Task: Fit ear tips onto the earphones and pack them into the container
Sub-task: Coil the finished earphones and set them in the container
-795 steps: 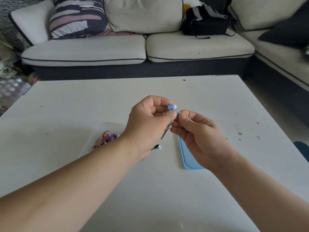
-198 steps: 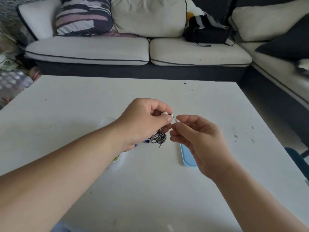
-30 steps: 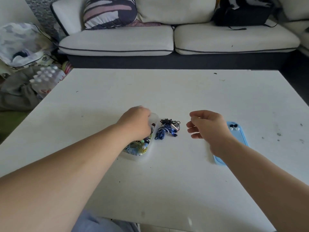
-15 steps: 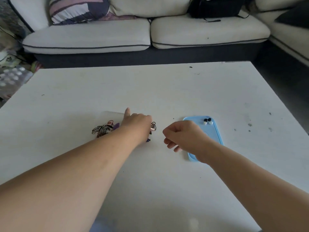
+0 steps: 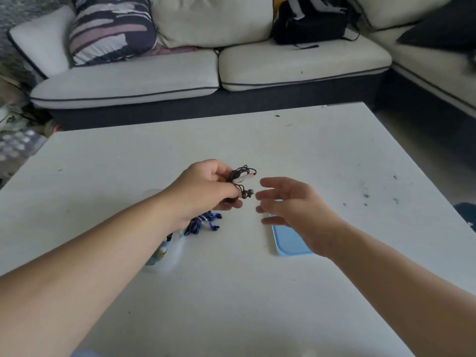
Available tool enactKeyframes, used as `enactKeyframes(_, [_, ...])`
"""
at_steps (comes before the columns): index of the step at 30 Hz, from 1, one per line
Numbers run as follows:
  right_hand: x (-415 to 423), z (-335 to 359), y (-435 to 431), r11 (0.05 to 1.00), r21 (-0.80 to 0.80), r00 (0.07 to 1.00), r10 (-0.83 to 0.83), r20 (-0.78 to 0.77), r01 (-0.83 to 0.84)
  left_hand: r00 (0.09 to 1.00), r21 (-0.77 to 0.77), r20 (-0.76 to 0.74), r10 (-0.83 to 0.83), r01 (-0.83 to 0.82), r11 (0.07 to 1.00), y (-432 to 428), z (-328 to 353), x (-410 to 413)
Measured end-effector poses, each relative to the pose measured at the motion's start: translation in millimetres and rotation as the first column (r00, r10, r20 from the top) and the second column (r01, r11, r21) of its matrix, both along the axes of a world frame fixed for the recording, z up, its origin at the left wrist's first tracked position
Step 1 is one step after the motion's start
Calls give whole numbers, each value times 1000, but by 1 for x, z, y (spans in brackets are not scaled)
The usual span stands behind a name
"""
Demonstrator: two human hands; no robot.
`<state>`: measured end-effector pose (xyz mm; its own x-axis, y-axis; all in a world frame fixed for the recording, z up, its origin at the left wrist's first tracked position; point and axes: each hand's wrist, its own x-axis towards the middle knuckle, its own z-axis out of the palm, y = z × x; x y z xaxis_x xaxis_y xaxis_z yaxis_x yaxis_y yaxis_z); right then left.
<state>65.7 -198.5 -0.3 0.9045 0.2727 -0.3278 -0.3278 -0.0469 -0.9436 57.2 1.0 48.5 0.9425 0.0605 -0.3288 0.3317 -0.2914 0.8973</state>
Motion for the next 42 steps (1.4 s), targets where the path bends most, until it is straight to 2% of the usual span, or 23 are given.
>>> enactKeyframes(2, [-1, 3, 0, 993, 111, 998, 44, -41, -39, 999, -185, -53, 1, -11, 983, -6, 7, -4])
enactKeyframes(4, [-2, 3, 0, 984, 163, 994, 83, -74, -70, 996, -281, -83, -39, 14, 960, -9, 13, -7])
enactKeyframes(8, [-2, 5, -1, 925, 356, 972, 190, -141, -130, 990, -357, -86, -112, 74, 931, -9, 18, -10])
enactKeyframes(11, [0, 6, -3, 897, 425, 972, 193, -137, -119, 990, -388, -78, -115, 77, 919, -9, 18, -10])
enactKeyframes(19, [3, 5, -4, 899, 436, 984, 118, -133, -48, 997, -273, -72, -33, 12, 962, -7, 9, -8])
enactKeyframes(25, [2, 8, -2, 899, 436, 991, 25, -133, 36, 1000, -45, 6, 11, -10, 999, -3, 4, -7])
enactKeyframes(28, [2, 9, -2, 895, 443, 990, 13, -142, 52, 1000, -45, 18, 18, -17, 999, -1, 2, -4])
enactKeyframes(35, [1, 12, -2, 880, 467, 988, -10, -154, 82, 997, -92, -31, -75, 72, 993, 2, -1, -6])
enactKeyframes(39, [1, 12, -2, 880, 461, 986, -50, -158, 118, 980, 12, -24, -197, 197, 980, 0, -2, -9])
enactKeyframes(42, [2, 10, -2, 878, 452, 982, -85, -171, 155, 960, 147, -5, -279, 277, 950, -4, 0, -12])
